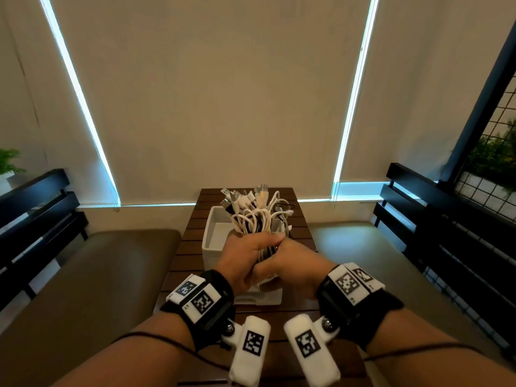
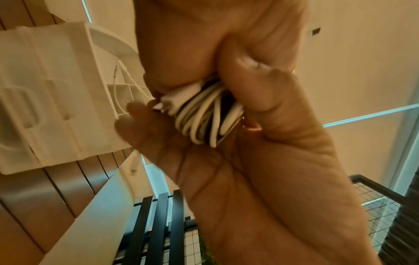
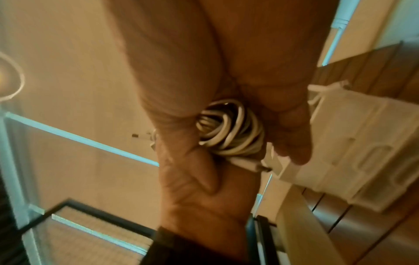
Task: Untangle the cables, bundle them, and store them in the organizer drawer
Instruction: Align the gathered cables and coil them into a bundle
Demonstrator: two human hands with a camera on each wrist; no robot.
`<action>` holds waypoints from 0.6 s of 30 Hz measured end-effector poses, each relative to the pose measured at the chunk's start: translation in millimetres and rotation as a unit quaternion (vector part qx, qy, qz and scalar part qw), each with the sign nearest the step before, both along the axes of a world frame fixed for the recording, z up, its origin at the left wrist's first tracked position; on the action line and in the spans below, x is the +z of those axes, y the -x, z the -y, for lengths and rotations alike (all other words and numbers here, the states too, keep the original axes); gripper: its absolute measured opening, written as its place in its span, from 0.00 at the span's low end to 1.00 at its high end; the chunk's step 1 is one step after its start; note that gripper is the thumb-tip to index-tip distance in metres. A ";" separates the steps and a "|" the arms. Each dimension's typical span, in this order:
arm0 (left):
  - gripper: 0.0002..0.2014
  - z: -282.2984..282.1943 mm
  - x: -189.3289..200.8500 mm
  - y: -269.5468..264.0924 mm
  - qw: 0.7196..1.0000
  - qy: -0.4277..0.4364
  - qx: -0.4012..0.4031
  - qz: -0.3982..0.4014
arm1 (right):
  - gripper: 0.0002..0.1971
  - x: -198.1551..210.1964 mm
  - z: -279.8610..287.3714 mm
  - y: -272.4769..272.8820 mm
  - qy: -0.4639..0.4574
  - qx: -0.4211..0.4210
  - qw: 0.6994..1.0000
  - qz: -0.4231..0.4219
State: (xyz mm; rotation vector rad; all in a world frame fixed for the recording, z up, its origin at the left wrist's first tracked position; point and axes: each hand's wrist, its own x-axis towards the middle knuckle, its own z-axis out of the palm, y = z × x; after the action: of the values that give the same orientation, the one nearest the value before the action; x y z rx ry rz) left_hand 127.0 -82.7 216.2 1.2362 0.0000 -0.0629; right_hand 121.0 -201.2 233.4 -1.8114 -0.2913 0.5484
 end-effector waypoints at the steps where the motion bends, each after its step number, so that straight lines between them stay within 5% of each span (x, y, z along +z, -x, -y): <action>1: 0.11 1.3 -0.6 -0.1 1.000 0.004 0.009 -0.001 | 0.25 0.3 -2.3 -0.7 -0.021 -0.001 1.000 -0.015; 6: 0.13 2.0 -5.2 2.9 1.000 0.001 -0.019 -0.004 | 0.22 -7.9 -4.2 -2.5 -0.004 0.004 1.000 0.010; 12: 0.16 5.0 -7.5 9.0 0.998 0.000 -0.047 -0.028 | 0.22 -25.7 -9.3 7.2 0.016 -0.084 0.988 0.128; 18: 0.21 -1.1 -10.5 6.3 0.983 0.081 -0.143 -0.082 | 0.19 -30.2 -10.1 14.2 -0.037 -0.078 0.986 0.143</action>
State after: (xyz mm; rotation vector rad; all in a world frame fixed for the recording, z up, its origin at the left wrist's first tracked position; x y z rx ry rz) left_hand 120.7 -81.6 205.7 1.0591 -0.0396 -0.4082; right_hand 106.8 -191.1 203.2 -1.8212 -0.3547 0.1640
